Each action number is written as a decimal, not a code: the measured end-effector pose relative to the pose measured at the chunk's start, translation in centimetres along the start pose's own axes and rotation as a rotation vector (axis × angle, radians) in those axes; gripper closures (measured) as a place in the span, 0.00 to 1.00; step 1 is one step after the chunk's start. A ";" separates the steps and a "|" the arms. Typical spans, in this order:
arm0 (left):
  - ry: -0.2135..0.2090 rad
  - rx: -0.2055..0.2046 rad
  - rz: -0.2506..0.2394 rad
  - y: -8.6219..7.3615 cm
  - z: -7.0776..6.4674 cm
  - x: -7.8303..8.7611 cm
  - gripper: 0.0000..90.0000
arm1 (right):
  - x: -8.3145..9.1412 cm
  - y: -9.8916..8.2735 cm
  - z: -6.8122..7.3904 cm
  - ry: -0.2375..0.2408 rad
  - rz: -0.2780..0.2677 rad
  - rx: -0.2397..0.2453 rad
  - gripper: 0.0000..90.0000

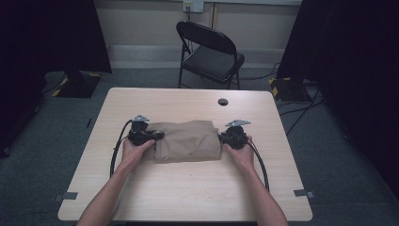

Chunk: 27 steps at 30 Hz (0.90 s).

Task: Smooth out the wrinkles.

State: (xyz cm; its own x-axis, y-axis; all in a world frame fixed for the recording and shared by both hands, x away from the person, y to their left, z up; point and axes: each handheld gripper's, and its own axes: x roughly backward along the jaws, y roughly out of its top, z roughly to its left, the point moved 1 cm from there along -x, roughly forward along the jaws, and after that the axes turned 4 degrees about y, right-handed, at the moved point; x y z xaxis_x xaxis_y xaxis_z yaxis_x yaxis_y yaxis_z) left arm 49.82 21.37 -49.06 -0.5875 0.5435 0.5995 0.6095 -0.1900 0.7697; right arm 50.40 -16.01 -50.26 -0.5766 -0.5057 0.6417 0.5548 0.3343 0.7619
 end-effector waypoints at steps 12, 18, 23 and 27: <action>-0.008 -0.006 -0.036 0.6 -0.4 1.7 0.54 | 1.9 1.2 0.8 0.043 -0.073 0.007 0.75; -0.010 -0.028 -0.042 1.0 -1.1 2.8 0.44 | 3.4 1.7 1.0 0.084 -0.116 -0.012 0.66; 0.001 -0.059 -0.028 0.7 -1.5 4.3 0.40 | 4.7 1.5 1.2 0.086 -0.111 0.008 0.59; 0.008 -0.058 -0.035 0.3 -1.3 5.6 0.38 | 6.3 1.1 1.0 0.085 -0.135 0.003 0.56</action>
State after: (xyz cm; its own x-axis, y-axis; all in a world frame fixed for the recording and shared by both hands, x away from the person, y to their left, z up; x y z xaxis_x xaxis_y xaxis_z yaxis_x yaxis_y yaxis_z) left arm 45.99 23.25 -45.23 -0.6120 0.5444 0.5736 0.5570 -0.2182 0.8013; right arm 46.81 -18.07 -45.24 -0.5927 -0.6120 0.5236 0.4739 0.2607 0.8411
